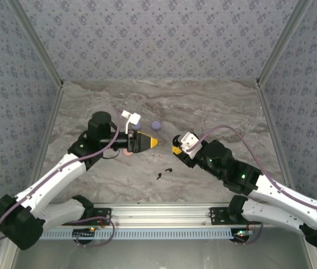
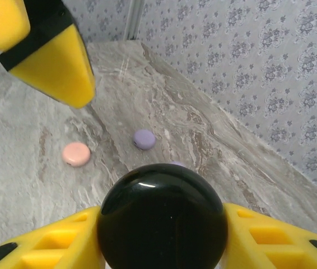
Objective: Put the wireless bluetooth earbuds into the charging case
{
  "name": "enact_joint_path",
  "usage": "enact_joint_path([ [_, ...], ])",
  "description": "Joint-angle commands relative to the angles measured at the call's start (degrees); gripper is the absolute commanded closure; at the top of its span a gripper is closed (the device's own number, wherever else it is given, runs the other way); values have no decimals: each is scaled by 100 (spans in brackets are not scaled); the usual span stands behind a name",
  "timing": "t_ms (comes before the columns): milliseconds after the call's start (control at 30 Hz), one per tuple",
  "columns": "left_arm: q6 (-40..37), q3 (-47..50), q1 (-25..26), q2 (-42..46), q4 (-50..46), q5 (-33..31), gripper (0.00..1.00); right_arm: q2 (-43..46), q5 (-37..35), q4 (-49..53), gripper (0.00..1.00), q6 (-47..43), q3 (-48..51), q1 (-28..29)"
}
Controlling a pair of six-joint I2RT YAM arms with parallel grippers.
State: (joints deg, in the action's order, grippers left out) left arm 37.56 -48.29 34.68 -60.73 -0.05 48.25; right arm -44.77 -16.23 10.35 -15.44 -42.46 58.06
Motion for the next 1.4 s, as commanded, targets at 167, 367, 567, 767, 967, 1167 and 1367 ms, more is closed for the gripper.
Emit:
enact_joint_path([
  [167, -86, -365, 573, -415, 554, -249, 27, -188, -228, 83, 51, -653, -175, 70],
  [367, -147, -535, 803, -773, 571, -328, 31, -161, -185, -50, 51, -667, -149, 90],
  [567, -182, -681, 893, -1056, 547, -343, 37, -123, 14, -189, 51, -635, -141, 94],
  [767, -269, -882, 1021, -1330, 463, -315, 48, -148, 115, -279, 50, -593, -136, 96],
  [967, -267, -919, 1073, -1467, 445, -286, 68, -146, 63, -288, 50, -561, -140, 91],
  [1167, -309, -888, 1079, -1468, 445, -303, 80, -146, 174, -170, 48, -440, -173, 38],
  [1367, -320, -759, 1084, -1431, 745, -577, 83, 69, 738, 230, 15, 26, -241, -223],
])
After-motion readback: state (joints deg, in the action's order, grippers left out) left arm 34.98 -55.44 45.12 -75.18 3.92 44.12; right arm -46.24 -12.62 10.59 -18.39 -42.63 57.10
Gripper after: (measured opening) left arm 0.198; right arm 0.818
